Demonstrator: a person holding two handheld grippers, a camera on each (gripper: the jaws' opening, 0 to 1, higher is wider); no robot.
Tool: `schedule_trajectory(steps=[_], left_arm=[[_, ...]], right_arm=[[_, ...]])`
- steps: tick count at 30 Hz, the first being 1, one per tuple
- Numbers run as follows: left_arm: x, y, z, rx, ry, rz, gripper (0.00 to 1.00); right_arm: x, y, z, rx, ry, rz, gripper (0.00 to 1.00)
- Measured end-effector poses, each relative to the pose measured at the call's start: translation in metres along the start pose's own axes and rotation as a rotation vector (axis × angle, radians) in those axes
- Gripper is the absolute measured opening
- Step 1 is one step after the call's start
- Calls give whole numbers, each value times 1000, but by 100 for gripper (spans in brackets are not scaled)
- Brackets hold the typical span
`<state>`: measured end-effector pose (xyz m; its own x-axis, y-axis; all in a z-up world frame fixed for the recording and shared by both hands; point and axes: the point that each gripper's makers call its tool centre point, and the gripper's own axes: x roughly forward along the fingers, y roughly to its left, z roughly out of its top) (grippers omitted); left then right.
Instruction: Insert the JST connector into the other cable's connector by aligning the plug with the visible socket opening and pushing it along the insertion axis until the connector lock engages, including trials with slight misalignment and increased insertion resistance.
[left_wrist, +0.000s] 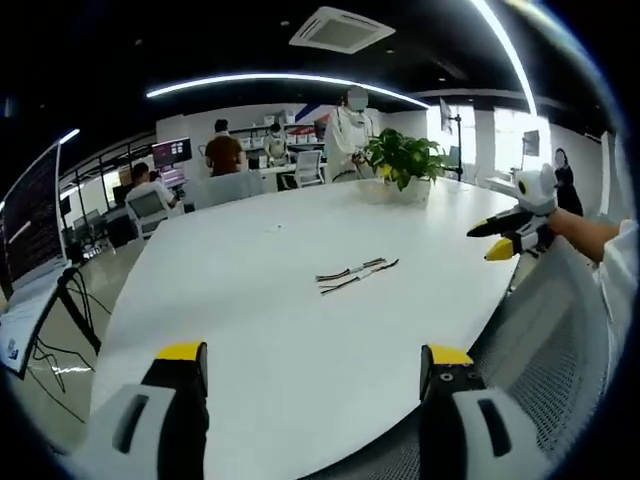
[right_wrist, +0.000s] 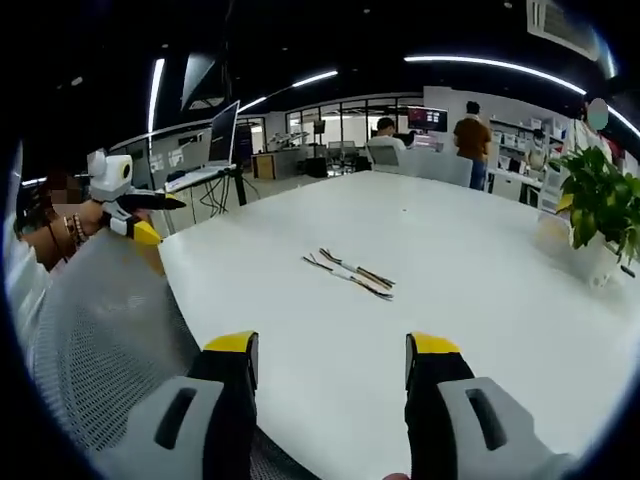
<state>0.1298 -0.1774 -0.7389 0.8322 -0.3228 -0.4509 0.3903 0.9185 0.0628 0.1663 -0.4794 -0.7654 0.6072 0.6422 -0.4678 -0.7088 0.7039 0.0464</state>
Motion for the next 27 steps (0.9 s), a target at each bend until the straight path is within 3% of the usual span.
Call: schedule_trajectory(steps=[17,20,23,27], left_arm=[[-1,2,-27,-5,75,4,83],[0,1,-23,-45,39,-11,82],[1,1,-27,-101,40,-20,81],[0,1,-21,-96,-3,-20,80]], right_arm=[[0,7,-16,-7,44,10,58],[0,8,-18,6,45,14,57],[1,7,-18,15,41,11,57],[1,6,-20,37,38,6,58]])
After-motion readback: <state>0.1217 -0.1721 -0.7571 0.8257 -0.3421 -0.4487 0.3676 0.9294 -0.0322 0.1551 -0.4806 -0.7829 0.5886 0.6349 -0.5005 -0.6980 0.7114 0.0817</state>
